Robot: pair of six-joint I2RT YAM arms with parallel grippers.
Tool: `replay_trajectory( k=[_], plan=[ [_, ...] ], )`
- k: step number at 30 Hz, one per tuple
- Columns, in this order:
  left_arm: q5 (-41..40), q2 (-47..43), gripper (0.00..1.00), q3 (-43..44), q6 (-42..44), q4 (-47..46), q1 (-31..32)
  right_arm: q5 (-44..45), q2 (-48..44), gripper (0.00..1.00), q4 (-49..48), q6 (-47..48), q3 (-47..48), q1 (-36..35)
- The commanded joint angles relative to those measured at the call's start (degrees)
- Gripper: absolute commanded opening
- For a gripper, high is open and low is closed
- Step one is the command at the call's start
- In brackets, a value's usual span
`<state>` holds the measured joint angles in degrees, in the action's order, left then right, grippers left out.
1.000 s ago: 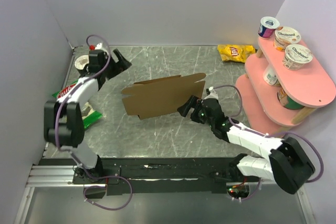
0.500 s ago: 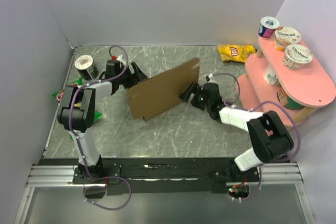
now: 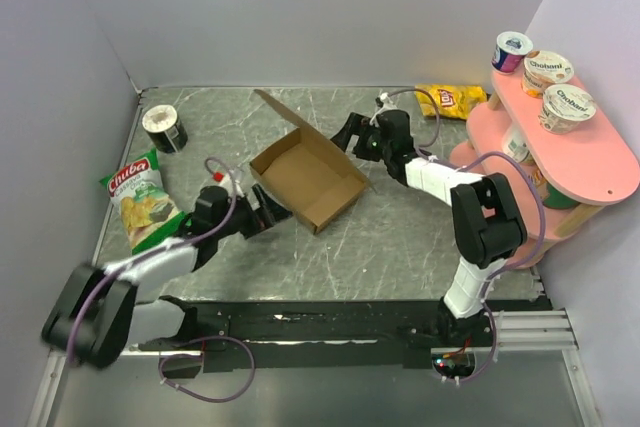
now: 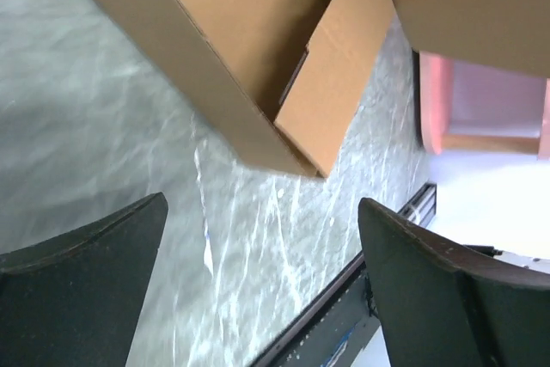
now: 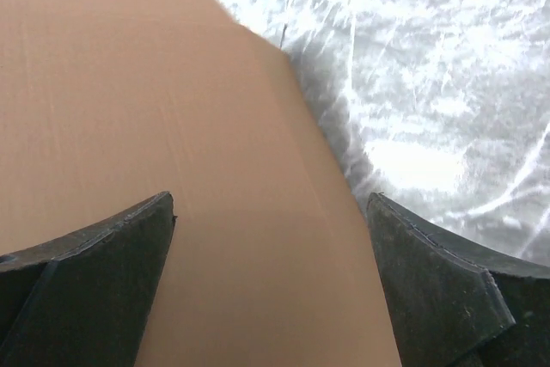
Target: Fold the paper box
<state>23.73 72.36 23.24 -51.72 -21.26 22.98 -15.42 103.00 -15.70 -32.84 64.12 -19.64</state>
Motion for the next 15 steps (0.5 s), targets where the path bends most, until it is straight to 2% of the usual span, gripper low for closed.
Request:
replay_trajectory(
  k=[1,2,4,7,12,15],
  plan=[
    [-7.71,-13.62,1.0,-0.57,-1.55,8.4,-0.66,-0.05,-6.66,1.0,4.1,3.49,-2.22,2.67],
    [-9.21,-17.74,1.0,0.74,-0.41,11.21,-0.75,0.04,-9.46,1.0,3.93,3.4,-3.81,3.37],
    [-11.94,-20.58,0.96,2.41,3.2,17.0,-1.71,1.26,-12.28,1.0,4.97,3.75,-7.84,5.66],
    [-9.85,-21.38,0.96,6.72,7.24,18.44,-6.18,0.66,-18.52,1.0,5.68,3.66,-13.02,9.0],
    [-8.44,-14.27,0.96,15.68,12.6,15.03,-13.65,0.3,-33.54,1.0,4.98,2.61,-24.18,10.67],
    [-4.41,-8.56,0.96,21.74,12.96,10.19,-16.47,4.07,-44.08,1.0,4.9,-0.54,-32.52,10.5]
  ],
)
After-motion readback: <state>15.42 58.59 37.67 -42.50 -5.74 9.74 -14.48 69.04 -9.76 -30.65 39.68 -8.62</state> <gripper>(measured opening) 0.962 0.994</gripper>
